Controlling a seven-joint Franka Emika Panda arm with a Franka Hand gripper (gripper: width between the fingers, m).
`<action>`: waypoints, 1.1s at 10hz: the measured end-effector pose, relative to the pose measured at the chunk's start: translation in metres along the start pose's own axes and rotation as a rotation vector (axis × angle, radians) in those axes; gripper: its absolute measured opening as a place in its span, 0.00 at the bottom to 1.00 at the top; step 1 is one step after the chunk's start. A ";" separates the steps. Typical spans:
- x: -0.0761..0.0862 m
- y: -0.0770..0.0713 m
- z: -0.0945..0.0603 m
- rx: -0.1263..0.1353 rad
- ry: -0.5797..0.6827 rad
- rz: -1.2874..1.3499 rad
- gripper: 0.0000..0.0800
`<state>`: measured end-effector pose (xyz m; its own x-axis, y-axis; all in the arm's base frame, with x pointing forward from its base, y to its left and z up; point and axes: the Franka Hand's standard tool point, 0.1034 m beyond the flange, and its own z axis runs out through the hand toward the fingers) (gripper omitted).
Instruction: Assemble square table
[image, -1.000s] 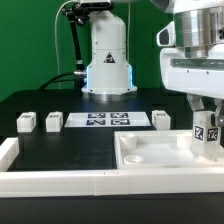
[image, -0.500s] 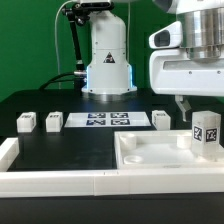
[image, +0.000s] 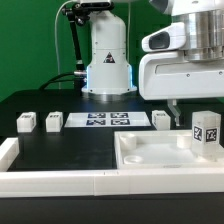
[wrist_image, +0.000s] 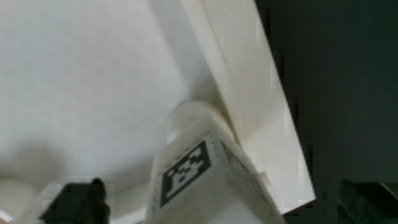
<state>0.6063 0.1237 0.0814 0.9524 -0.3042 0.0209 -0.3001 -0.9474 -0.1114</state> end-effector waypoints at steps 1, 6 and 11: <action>-0.001 -0.002 0.001 -0.009 0.005 -0.126 0.81; -0.004 -0.013 0.001 -0.044 0.023 -0.505 0.81; 0.002 -0.003 0.000 -0.054 0.025 -0.555 0.38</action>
Offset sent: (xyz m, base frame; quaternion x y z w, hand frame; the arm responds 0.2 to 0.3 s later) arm 0.0016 0.0127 0.0045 -0.0403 0.0179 -0.2211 0.9743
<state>0.6088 0.1260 0.0820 0.9669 0.2405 0.0853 0.2435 -0.9695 -0.0264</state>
